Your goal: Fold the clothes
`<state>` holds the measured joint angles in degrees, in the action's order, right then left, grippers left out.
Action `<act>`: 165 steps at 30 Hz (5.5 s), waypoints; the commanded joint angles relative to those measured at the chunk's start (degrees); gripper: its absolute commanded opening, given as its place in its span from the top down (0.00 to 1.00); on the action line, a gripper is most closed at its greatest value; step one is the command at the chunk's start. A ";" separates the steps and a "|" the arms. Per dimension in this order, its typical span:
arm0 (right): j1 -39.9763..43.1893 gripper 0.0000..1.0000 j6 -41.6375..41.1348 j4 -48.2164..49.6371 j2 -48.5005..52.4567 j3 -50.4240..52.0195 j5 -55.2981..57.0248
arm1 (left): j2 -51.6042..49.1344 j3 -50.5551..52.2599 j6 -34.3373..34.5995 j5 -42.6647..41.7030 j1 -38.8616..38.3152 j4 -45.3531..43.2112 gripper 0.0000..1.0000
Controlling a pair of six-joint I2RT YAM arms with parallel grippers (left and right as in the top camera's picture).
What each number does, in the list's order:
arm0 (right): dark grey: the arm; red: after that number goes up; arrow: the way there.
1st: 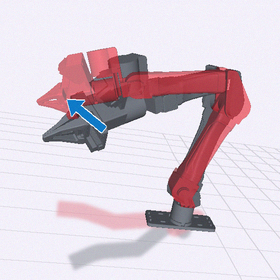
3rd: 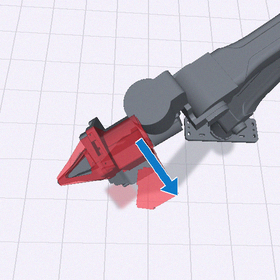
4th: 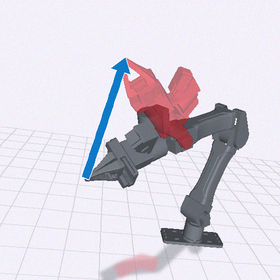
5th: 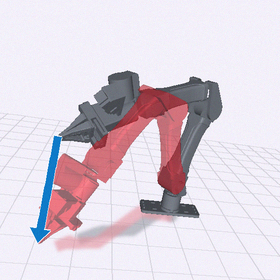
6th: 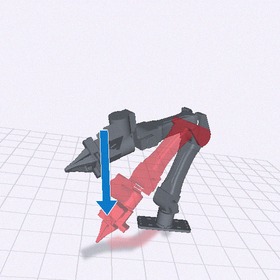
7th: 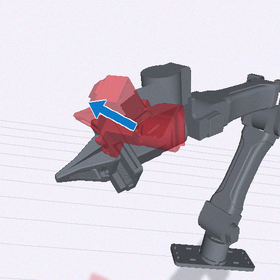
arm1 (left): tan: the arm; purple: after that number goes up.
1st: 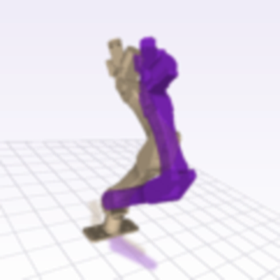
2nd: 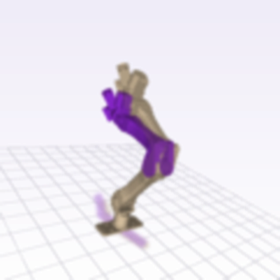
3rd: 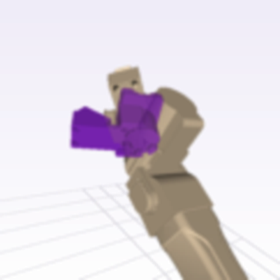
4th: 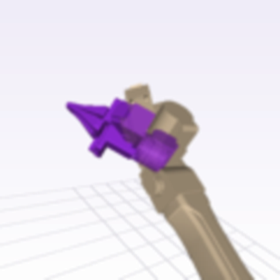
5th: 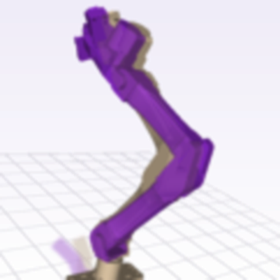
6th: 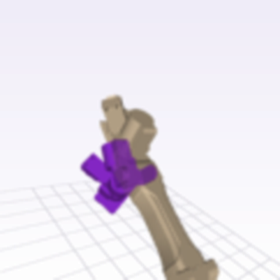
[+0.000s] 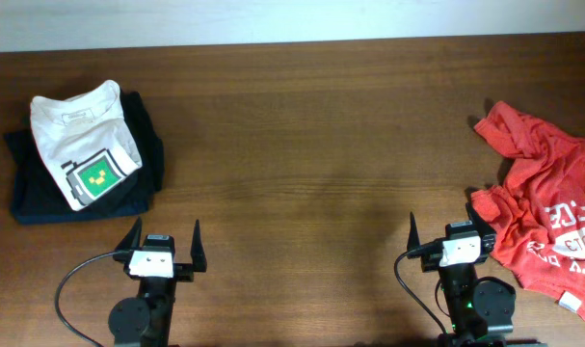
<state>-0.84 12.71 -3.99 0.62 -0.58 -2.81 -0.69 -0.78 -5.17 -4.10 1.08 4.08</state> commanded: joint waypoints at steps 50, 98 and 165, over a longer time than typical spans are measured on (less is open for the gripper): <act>-0.28 0.01 -13.73 -4.13 0.37 -4.00 -1.62 | -0.13 -1.20 8.85 -6.86 -0.20 1.27 0.01; 16.24 0.96 -18.88 -31.89 101.20 -53.77 -6.86 | -42.86 -40.22 8.17 -6.58 -0.17 28.15 0.01; 2.84 0.01 -26.53 -57.09 84.17 -70.88 8.83 | -93.48 -65.48 25.09 2.23 -2.75 -10.16 1.00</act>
<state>1.85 -13.50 -61.08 85.65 -70.83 5.93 -96.71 -56.82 24.64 -4.58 -6.48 -6.61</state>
